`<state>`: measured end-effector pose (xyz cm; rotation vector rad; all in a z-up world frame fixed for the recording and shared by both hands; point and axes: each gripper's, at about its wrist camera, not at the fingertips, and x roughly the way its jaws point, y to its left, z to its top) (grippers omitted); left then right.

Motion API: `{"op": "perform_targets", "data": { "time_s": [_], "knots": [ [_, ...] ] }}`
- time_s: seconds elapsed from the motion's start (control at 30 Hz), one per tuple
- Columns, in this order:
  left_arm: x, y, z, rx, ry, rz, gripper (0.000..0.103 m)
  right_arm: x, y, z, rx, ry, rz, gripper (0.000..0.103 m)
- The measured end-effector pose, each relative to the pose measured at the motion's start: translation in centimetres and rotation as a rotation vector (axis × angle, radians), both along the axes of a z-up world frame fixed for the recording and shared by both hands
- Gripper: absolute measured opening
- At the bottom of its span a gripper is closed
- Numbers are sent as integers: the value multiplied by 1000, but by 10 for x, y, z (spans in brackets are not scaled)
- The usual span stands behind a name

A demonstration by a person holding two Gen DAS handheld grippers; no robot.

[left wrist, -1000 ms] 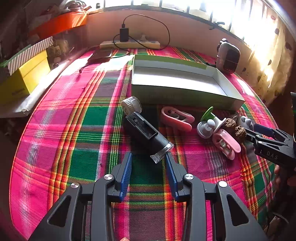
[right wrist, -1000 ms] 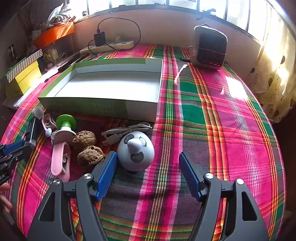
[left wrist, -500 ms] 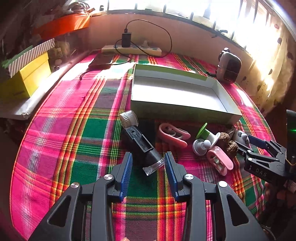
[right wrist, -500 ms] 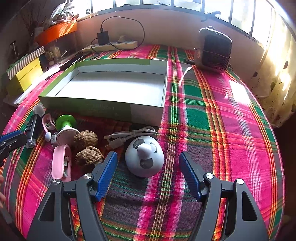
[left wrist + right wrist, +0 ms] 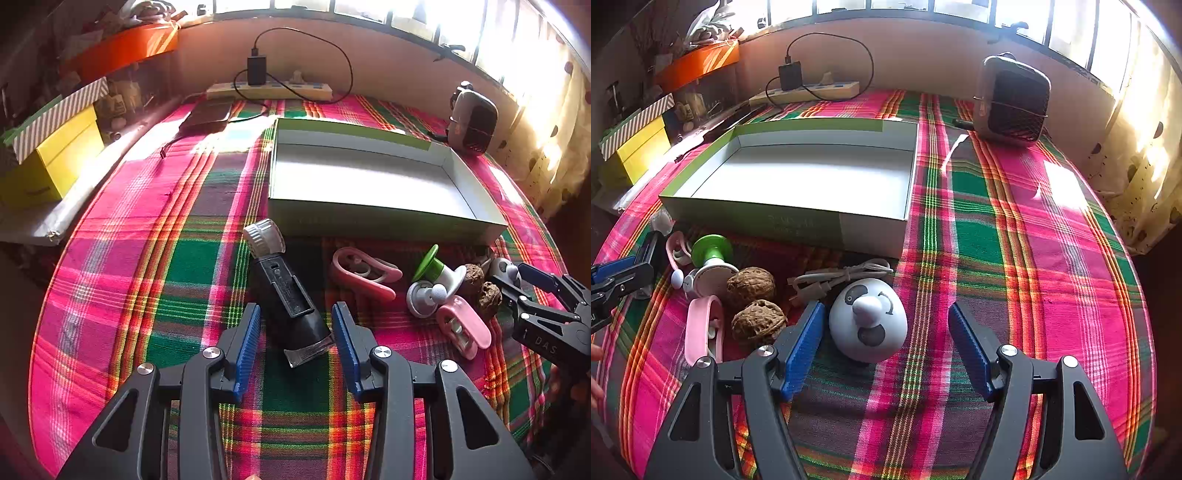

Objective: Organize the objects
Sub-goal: 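Close left gripper on black lens device while right gripper closes on white face toy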

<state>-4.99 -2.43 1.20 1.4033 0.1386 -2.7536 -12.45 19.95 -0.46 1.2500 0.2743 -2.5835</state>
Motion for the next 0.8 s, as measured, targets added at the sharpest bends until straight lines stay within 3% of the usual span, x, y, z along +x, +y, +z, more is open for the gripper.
{"op": "perform_targets", "data": {
  "time_s": [0.2,0.47,0.8],
  "knots": [
    [5,-15,-7,-42,-30,13,38,0,8,0,-12,-6,-33,69],
    [4,-21,-7,-28,-19,0,38,3,14,0,-21,-8,-69,69],
    [-8,-21,-8,-57,-14,-19,38,6,12,1,-45,-10,-75,57]
  ]
}}
